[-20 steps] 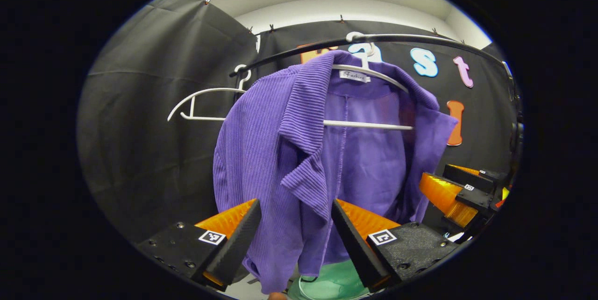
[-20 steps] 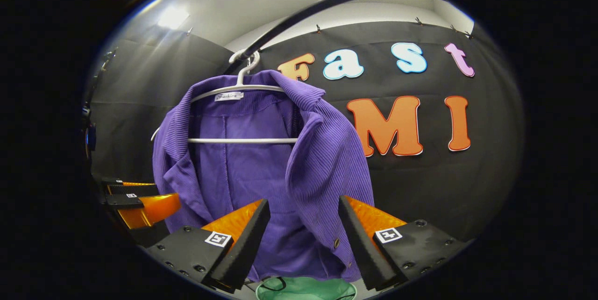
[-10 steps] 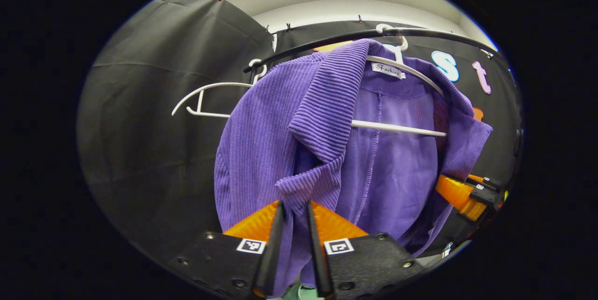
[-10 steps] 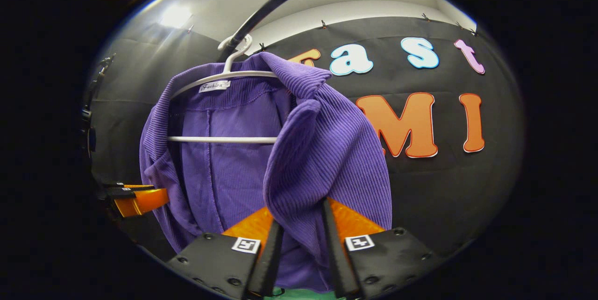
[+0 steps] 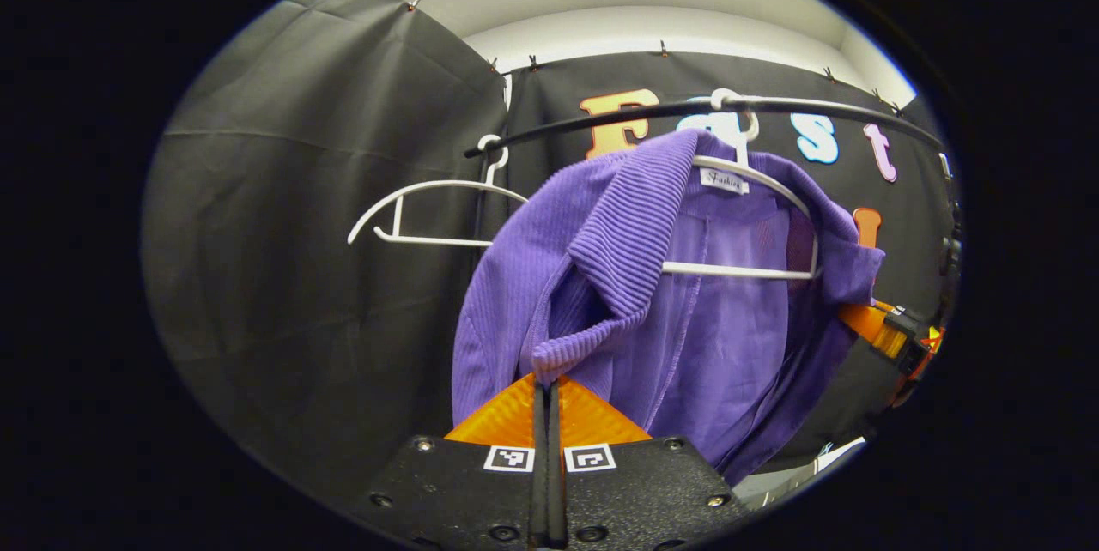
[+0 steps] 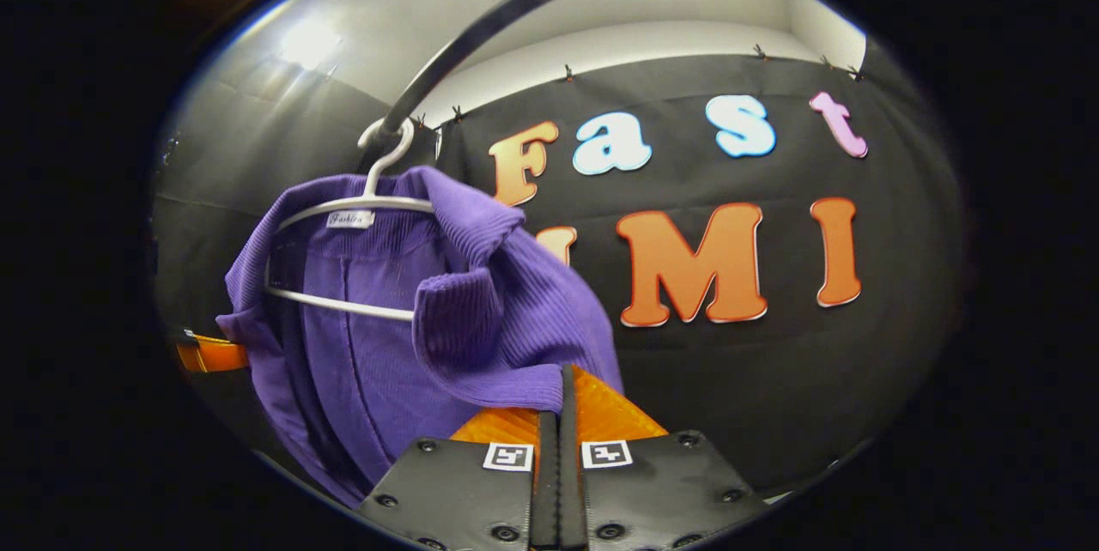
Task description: Grasp the clothes on the hanger with both hands and then place them into the laundry hamper below.
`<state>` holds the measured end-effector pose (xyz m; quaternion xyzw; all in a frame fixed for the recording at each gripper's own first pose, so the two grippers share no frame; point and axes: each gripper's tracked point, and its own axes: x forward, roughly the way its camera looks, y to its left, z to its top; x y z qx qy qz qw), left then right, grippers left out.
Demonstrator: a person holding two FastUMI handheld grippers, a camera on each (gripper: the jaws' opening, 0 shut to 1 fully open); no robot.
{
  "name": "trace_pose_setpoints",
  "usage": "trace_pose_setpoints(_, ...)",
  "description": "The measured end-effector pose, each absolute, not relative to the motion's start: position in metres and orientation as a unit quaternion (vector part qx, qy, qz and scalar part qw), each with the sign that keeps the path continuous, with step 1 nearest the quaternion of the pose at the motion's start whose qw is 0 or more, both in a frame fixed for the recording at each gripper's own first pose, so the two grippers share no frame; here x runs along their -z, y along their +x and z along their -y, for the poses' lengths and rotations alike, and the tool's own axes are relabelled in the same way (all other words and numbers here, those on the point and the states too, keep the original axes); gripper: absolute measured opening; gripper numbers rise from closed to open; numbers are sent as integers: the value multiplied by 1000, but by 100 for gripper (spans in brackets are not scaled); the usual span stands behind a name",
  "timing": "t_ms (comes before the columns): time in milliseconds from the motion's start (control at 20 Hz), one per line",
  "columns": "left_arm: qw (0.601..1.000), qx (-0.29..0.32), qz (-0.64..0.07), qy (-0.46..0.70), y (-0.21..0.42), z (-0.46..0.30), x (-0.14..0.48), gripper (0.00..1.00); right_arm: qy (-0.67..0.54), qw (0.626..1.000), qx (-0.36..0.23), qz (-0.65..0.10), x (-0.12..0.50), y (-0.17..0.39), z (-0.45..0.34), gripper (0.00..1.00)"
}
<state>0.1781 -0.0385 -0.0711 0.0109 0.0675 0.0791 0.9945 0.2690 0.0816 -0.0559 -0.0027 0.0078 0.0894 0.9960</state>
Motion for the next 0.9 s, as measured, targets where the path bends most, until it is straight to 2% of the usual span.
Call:
trace_pose_setpoints(150,995,-80,-63,15,175,35,60,0,0,996,-93,-1,43,265,-78,4)
trace_pose_setpoints(200,995,-82,-57,21,173,34,54,0,-5,996,-86,6,37,264,-72,7)
trace_pose_setpoints(450,997,-71,-19,37,160,32,17,0,-9,998,-64,24,12,264,-56,7)
trace_pose_setpoints(900,990,-115,29,78,151,-16,-40,0,-86,993,27,80,-33,265,-16,7)
